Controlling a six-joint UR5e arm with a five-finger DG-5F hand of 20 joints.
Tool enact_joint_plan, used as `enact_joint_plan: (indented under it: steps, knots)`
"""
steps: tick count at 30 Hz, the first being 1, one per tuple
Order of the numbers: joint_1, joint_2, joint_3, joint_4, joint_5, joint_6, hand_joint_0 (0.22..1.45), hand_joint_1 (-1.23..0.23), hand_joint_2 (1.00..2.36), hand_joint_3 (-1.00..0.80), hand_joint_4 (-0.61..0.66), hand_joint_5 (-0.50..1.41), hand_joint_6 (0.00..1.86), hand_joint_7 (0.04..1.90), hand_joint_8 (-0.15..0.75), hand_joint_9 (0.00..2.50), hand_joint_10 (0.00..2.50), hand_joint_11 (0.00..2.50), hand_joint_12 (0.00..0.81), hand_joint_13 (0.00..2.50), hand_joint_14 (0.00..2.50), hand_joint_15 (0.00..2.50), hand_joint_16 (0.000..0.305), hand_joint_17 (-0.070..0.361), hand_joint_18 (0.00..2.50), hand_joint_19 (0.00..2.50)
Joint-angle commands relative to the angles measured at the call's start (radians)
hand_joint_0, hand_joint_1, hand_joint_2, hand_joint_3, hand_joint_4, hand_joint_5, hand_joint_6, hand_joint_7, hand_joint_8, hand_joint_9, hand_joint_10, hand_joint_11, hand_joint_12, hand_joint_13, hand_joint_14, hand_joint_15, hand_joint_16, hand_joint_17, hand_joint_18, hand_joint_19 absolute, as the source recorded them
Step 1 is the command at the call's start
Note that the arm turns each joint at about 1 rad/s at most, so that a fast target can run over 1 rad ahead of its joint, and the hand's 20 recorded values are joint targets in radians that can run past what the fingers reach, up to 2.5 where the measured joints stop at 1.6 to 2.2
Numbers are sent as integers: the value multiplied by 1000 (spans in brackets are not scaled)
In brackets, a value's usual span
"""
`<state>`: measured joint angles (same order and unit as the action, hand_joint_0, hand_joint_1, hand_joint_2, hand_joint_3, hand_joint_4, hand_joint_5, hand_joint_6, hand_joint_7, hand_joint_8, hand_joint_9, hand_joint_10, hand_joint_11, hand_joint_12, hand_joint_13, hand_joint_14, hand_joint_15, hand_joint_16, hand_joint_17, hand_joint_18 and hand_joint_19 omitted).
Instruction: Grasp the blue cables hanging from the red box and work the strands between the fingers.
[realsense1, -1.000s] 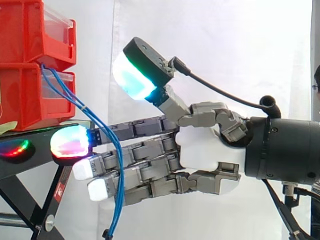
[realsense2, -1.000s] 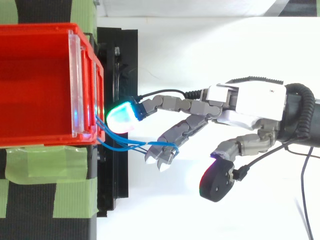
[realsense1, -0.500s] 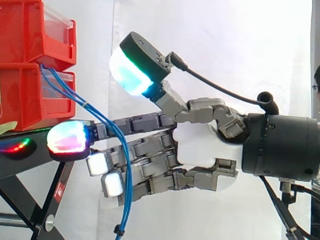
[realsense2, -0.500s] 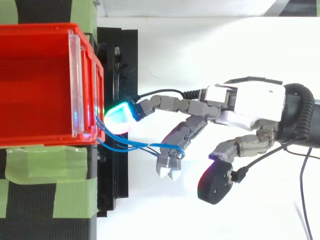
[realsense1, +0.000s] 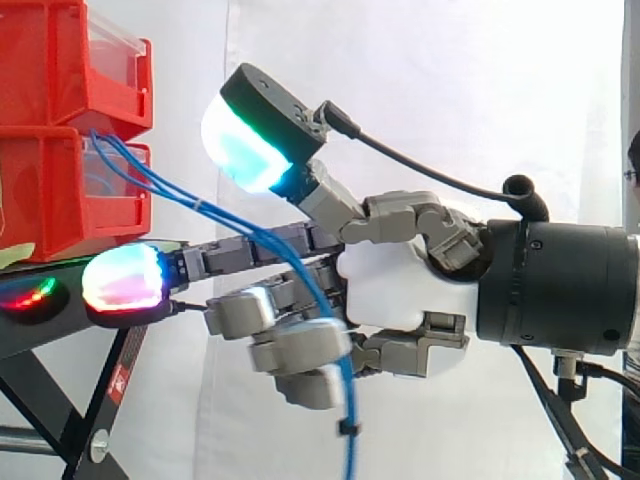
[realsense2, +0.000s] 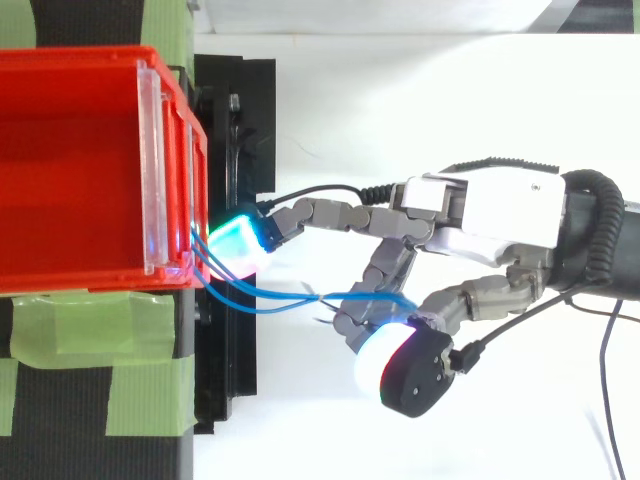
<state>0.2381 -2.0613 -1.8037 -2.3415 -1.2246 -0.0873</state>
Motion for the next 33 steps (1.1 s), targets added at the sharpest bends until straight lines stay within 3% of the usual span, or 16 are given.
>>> enact_joint_plan:
  steps: [1, 2, 3, 7, 9, 12, 13, 16, 21, 26, 33]
  knots:
    - [0, 1, 4, -22, -4, 8, 702, -602, 1000, -1000, 253, -118, 6, 671, 339, 1140, 255, 1491, 398, 1306, 575, 1445, 57, 128, 1389, 1443]
    - [0, 0, 6, -32, -6, 9, 703, -603, 1000, -1000, 256, -116, 7, 670, 327, 1111, 509, 1445, 390, 1293, 776, 1412, 56, 126, 1418, 1501]
    - [0, 1, 6, -36, -6, 11, 705, -604, 1000, -1000, 259, -110, 7, 675, 324, 1102, 644, 1429, 388, 1287, 798, 1422, 56, 125, 1423, 1522]
    - [0, 0, 6, -41, -6, 11, 707, -607, 1000, -1000, 264, -99, 7, 682, 314, 1032, 1301, 1340, 392, 1239, 1349, 1282, 54, 121, 1458, 1630]
    - [0, 1, 6, -41, -6, 11, 709, -608, 1000, -1000, 264, -87, 7, 691, 311, 950, 1999, 1232, 396, 1167, 1814, 1199, 54, 121, 1518, 1738]
    - [0, 1, 6, -41, -6, 11, 710, -608, 1000, -1000, 269, -74, 8, 703, 315, 903, 2500, 1287, 404, 1077, 2390, 1157, 54, 120, 1511, 1765]
    - [0, 1, 6, -42, -6, 11, 710, -609, 1000, -1000, 269, -72, 8, 705, 317, 879, 2500, 1295, 406, 1057, 2500, 1164, 53, 120, 1502, 1734]
    - [0, 1, 6, -41, -6, 11, 710, -609, 1000, -1000, 287, -33, 9, 730, 325, 845, 2500, 1401, 423, 1053, 2500, 1151, 57, 128, 1479, 1536]
    - [0, 1, 9, -41, -6, 12, 699, -606, 1000, -1000, 329, 72, 12, 827, 347, 939, 2500, 1787, 462, 1208, 2500, 1277, 68, 153, 1478, 1135]
    - [0, 1, 12, -42, -6, 12, 689, -609, 1000, -1000, 351, 114, 13, 951, 375, 958, 2500, 2020, 495, 1271, 2500, 1400, 71, 160, 1494, 1030]
    - [0, 3, 14, -42, -6, 14, 693, -641, 1000, -1000, 313, 118, 12, 1069, 367, 953, 2500, 2009, 500, 1285, 2500, 1395, 71, 159, 1483, 1015]
